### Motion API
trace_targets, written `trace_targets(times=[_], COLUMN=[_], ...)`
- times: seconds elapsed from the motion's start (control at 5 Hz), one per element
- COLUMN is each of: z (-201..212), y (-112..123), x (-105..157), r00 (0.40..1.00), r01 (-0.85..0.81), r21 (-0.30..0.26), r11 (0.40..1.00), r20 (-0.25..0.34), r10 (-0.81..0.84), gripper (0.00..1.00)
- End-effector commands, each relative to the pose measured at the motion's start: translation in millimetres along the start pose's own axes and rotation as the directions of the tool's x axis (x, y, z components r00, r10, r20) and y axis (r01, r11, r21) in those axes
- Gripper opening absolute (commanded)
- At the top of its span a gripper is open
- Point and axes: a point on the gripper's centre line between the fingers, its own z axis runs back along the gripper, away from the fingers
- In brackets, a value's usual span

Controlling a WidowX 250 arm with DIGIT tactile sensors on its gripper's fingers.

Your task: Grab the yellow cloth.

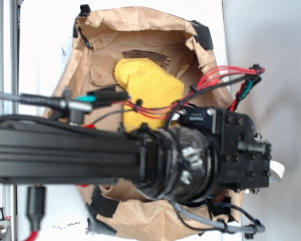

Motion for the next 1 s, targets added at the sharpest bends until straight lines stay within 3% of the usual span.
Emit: trace_targets(times=[0.0,0.4,0.8], z=[14.8,21.6,81.3], y=[-4.1,2.1,29.2], x=[3.4,-0.9,-39.5], r00=[0.998,0.996,0.958], r01=[-0.034,-0.057,-0.14], r21=[0.042,0.05,-0.005], r11=[0.999,0.997,0.99], r20=[0.052,0.074,0.252], r10=[0.032,0.053,0.137], gripper=[0.0,0.0,0.0])
